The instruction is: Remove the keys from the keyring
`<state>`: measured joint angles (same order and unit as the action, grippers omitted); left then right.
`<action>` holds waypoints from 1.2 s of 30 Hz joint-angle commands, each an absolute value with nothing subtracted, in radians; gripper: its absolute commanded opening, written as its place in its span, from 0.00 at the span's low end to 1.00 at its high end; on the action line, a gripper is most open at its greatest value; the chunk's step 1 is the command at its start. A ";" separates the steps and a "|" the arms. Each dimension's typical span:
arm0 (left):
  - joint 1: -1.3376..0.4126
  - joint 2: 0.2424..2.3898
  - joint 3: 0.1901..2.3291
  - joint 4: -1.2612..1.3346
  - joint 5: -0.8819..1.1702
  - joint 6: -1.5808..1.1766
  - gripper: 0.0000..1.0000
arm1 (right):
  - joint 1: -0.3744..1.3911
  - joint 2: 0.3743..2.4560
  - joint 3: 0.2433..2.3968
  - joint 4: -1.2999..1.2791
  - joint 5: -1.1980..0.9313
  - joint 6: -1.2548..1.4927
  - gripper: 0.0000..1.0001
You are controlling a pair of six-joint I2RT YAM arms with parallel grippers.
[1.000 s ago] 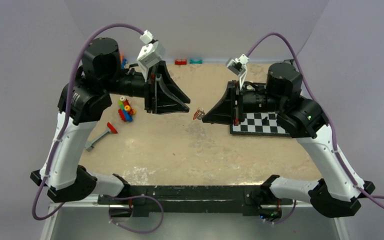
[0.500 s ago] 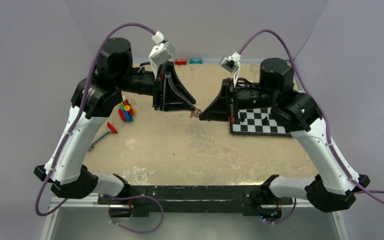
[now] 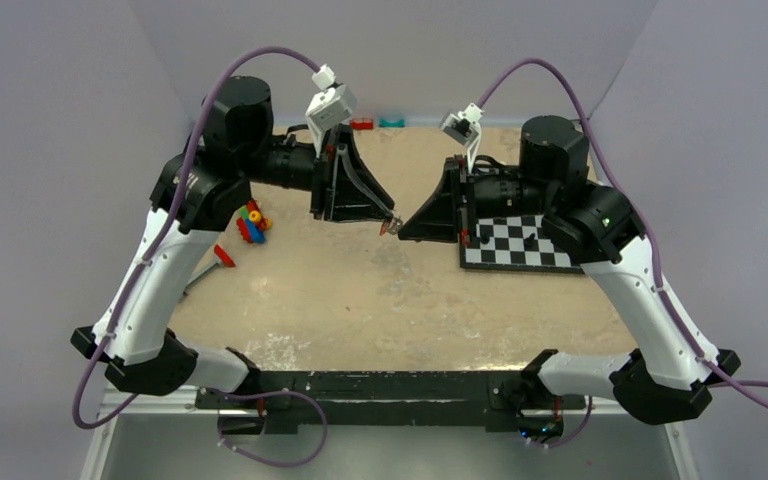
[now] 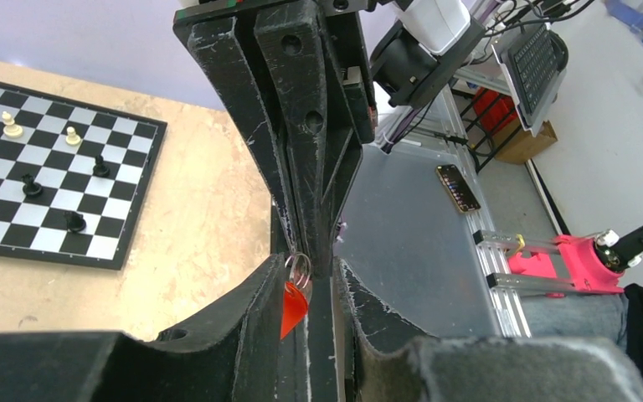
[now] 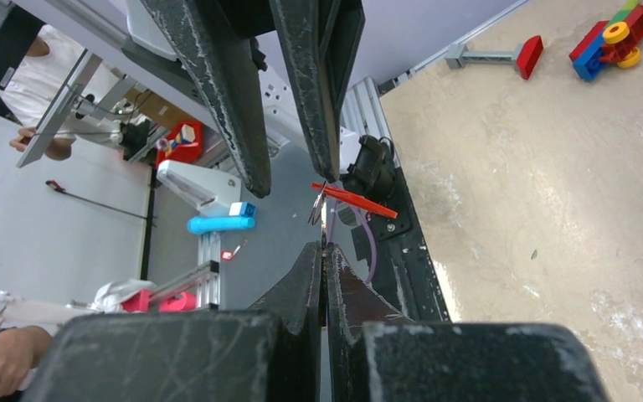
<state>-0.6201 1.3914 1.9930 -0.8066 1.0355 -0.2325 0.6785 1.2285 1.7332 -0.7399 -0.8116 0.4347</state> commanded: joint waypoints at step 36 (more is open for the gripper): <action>-0.615 1.360 1.900 -0.669 1.059 -0.290 0.10 | 0.681 1.200 1.738 -0.688 -0.825 0.457 0.00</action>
